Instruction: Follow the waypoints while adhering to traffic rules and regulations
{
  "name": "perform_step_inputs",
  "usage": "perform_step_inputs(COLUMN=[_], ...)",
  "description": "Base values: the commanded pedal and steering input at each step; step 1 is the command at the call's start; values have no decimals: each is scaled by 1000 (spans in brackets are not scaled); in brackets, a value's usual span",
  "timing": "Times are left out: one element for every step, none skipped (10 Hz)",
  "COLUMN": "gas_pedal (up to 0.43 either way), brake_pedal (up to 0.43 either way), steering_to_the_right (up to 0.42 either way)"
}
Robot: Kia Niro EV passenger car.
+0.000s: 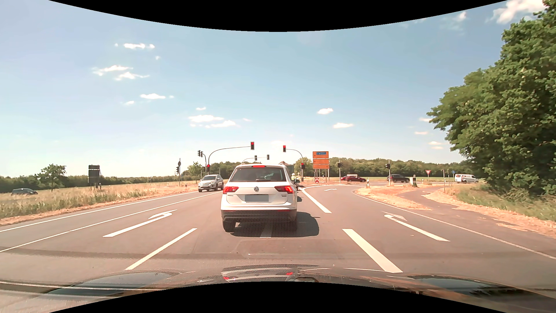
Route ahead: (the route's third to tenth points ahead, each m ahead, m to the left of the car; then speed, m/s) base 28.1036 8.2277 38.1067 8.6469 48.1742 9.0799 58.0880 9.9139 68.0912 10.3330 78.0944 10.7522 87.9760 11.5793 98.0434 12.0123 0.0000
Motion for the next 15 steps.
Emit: perform_step_inputs(gas_pedal=[0,0,0,0,0,0,0,0,0,0,0,0,0,0,0], brake_pedal=[0,0,0,0,0,0,0,0,0,0,0,0,0,0,0], steering_to_the_right=[-5,-6,-5,-5,-5,-5,-5,-5,-5,-5,-5,-6,-5,-6,-5])
